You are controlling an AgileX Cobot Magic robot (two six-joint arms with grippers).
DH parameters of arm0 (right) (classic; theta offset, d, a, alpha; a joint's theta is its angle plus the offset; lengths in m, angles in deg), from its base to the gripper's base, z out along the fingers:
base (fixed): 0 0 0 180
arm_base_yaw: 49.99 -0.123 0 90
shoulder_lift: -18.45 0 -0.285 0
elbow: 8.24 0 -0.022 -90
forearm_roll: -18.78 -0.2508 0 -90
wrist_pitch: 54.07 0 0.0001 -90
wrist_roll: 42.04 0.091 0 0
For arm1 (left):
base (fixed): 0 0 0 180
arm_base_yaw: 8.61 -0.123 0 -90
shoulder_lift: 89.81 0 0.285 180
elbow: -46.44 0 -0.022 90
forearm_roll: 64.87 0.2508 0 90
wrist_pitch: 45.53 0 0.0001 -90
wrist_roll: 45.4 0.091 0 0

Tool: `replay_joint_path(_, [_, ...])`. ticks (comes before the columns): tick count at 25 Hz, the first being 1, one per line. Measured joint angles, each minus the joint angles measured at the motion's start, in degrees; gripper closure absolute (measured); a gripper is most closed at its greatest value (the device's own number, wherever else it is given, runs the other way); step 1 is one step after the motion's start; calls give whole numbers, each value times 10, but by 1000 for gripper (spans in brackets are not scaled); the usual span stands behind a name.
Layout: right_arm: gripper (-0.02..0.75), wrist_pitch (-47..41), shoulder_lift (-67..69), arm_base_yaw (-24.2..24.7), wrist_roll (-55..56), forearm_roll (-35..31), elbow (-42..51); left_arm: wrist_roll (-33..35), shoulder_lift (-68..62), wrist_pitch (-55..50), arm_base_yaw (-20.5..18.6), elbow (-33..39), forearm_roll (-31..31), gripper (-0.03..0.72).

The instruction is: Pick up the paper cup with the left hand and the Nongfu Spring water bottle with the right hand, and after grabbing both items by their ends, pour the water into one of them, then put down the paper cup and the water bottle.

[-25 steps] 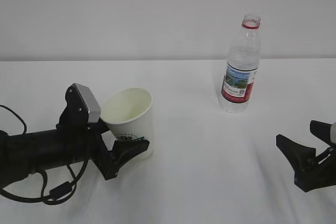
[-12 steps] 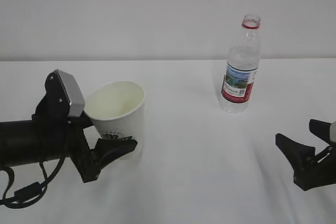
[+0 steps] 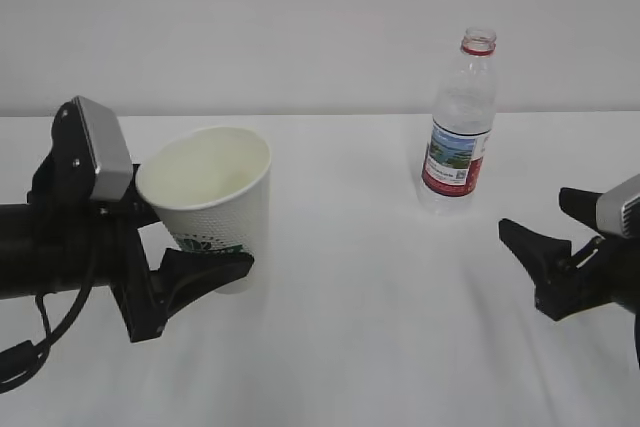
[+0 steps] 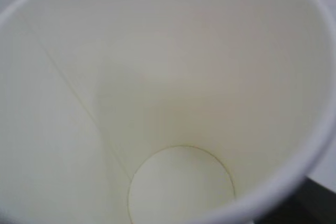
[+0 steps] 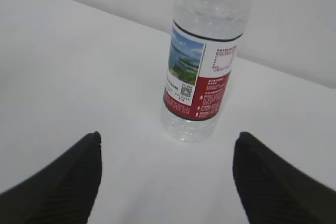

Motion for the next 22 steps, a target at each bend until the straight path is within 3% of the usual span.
replay_joint_path(7, [150,-19,10,0,0,0,-43,-3,6,0,0,0,7,115])
replay_joint_path(22, [149,30,208,0,5,2,-145,-4,7,0,0,0,10,115])
